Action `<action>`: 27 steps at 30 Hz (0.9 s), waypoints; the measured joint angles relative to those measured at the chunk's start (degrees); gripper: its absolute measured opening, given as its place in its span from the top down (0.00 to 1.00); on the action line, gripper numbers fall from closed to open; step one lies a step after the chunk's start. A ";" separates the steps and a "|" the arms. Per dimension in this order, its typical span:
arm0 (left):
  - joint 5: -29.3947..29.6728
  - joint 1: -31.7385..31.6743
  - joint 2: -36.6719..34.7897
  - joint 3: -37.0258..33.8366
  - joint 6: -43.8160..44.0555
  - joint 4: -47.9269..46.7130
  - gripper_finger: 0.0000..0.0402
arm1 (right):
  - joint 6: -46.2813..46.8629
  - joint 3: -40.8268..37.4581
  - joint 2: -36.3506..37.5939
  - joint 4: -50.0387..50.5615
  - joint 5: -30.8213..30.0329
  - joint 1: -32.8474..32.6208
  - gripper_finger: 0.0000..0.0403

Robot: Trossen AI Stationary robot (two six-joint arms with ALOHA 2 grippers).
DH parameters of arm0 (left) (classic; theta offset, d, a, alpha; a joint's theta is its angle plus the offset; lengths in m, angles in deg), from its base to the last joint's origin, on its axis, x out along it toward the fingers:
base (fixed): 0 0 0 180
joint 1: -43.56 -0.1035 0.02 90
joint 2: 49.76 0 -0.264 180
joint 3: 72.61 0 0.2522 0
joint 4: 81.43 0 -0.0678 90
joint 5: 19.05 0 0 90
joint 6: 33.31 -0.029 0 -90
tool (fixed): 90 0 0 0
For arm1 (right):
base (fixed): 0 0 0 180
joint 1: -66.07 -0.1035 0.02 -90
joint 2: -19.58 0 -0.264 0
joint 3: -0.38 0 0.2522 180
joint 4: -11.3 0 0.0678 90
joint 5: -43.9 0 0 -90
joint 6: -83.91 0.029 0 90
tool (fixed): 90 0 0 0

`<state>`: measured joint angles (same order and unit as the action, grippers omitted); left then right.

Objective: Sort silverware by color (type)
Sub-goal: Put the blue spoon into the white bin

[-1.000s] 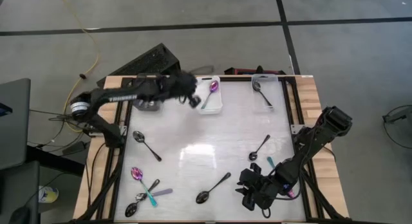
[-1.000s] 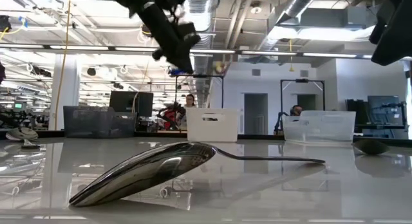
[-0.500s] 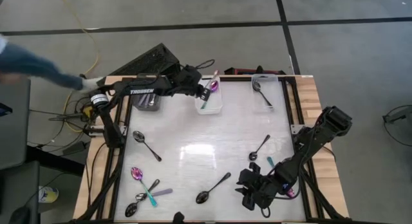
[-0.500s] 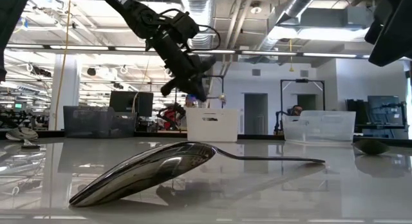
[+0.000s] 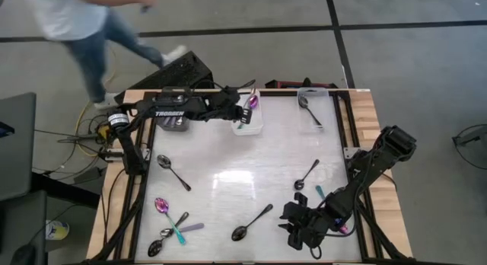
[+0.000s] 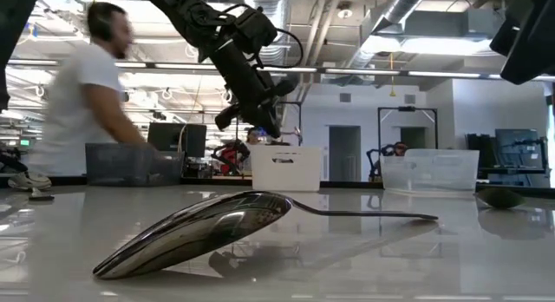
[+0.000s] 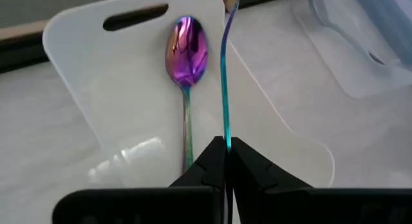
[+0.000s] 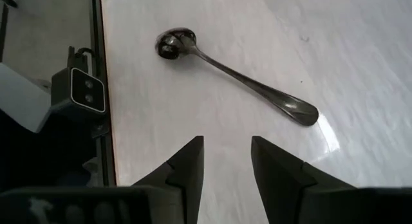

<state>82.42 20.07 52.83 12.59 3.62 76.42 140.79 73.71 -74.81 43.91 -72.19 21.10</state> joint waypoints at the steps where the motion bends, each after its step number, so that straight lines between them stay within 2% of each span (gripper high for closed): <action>1: 1.01 0.31 0.37 0.00 0.00 0.71 1.00 | 0.00 0.00 0.00 -0.02 0.00 0.00 0.62; 10: 1.26 0.95 2.92 -0.07 1.79 0.73 1.00 | 0.04 0.02 0.00 -1.53 0.53 -0.37 0.62; 27: 2.75 1.04 2.86 -0.04 -0.81 -0.53 0.99 | -0.29 0.04 0.00 -1.38 0.91 -0.42 0.62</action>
<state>85.17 21.11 55.69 12.54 2.81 75.88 140.50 73.75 -74.81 42.53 -71.28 20.68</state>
